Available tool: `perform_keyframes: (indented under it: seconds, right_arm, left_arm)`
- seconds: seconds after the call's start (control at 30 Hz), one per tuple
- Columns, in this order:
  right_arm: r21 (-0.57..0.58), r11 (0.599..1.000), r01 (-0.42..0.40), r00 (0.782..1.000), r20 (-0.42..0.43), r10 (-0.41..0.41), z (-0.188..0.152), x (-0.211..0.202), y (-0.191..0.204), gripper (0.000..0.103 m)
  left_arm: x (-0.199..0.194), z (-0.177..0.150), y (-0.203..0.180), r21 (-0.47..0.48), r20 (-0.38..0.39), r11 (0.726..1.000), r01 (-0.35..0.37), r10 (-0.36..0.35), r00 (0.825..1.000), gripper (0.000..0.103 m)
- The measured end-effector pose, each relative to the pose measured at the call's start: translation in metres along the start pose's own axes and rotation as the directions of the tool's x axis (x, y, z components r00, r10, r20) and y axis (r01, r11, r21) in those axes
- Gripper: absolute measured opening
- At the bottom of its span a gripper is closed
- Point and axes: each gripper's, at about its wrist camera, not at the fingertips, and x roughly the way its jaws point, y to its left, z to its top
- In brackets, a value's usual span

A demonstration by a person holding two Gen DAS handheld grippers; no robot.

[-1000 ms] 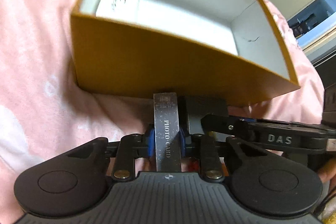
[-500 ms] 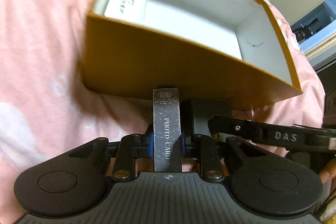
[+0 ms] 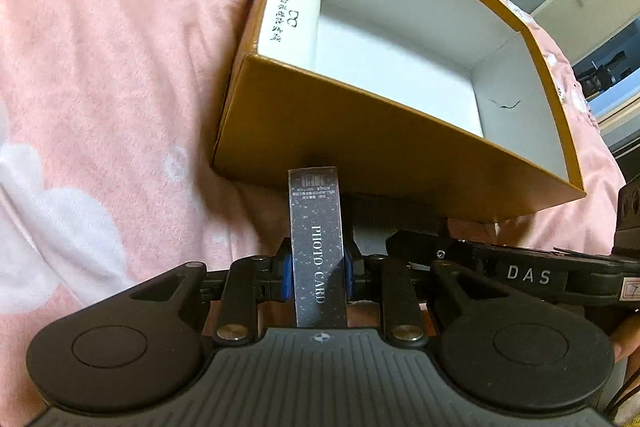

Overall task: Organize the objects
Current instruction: 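Close the right tool on the black gold-lettered box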

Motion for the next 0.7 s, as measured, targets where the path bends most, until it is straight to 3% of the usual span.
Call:
perform_keyframes:
  seconds: [0.1,0.13,0.33,0.5,0.7]
  right_arm:
    - [0.058,0.998,-0.016,1.0,-0.016,0.017,0.001,0.003,-0.013,0.059]
    - [0.076,0.997,-0.01,1.0,-0.022,0.011,0.001,0.005,-0.016,0.067]
    - [0.109,0.993,-0.049,0.997,-0.047,0.055,0.008,0.016,-0.026,0.072]
    - [0.108,0.992,-0.067,0.995,-0.065,0.074,0.01,0.021,-0.027,0.072]
    - [0.061,0.995,-0.077,0.996,-0.047,0.08,0.004,0.014,-0.019,0.061]
  left_arm:
    - [0.008,-0.001,-0.002,-0.002,0.002,1.0,-0.002,0.002,1.0,0.027]
    - [0.005,-0.004,0.0,-0.002,0.005,1.0,-0.002,0.002,1.0,0.027]
    - [0.005,-0.005,0.0,-0.003,0.007,1.0,-0.004,0.004,1.0,0.027]
    - [0.008,-0.005,0.001,-0.011,0.004,1.0,-0.005,0.005,1.0,0.027]
    - [0.003,-0.006,0.004,-0.008,0.004,1.0,-0.008,0.009,1.0,0.027]
